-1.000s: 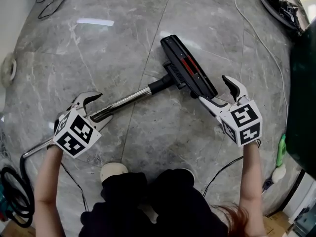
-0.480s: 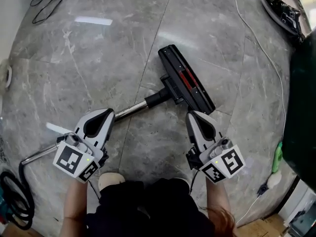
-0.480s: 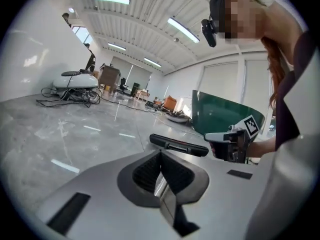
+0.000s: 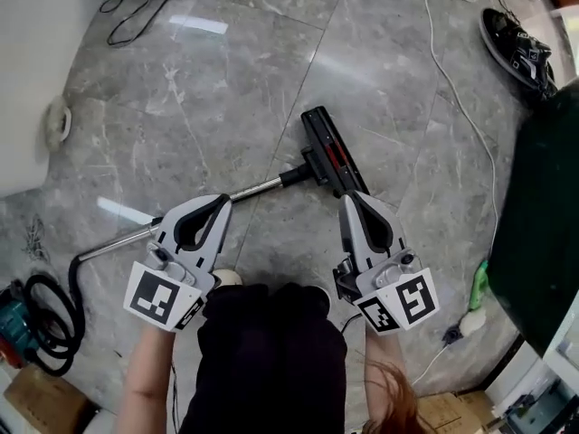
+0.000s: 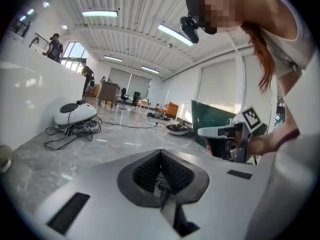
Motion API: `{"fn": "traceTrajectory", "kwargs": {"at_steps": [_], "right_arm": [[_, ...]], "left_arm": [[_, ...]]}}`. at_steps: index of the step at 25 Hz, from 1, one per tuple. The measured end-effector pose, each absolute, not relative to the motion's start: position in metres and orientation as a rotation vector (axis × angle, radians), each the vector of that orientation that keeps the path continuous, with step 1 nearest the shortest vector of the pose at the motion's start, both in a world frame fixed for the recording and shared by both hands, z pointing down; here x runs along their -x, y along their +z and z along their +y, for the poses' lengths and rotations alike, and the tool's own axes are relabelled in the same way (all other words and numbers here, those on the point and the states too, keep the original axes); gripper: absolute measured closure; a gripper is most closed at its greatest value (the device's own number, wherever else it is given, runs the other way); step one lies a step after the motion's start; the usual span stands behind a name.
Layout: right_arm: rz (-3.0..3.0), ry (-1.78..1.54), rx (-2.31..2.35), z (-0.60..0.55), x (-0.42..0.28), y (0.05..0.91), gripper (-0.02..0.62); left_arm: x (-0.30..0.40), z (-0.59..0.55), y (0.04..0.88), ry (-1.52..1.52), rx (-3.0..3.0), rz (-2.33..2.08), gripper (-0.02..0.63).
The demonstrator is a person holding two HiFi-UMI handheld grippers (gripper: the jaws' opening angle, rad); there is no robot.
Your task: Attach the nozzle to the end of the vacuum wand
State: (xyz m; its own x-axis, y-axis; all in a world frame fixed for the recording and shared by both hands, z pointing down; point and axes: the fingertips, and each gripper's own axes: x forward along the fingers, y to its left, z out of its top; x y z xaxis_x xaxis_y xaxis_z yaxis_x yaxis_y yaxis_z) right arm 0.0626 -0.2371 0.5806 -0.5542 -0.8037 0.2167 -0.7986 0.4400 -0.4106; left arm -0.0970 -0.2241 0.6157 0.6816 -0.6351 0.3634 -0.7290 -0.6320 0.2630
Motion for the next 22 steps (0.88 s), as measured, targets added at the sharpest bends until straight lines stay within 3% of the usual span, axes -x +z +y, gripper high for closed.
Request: {"fn": "traceTrajectory", "kwargs": {"at_steps": [4,22], "right_arm": [[2.549,-0.821,1.280,-0.228,-0.052,0.475,0.581],[2.556,-0.756,1.435,-0.206,-0.090,0.097,0.580]], "left_arm": [[0.092,-0.218,0.514,0.212,-2.477,-1.005,0.597],[0.085,-0.215,0.116,0.164,-2.521,-1.026,0.597]]}}
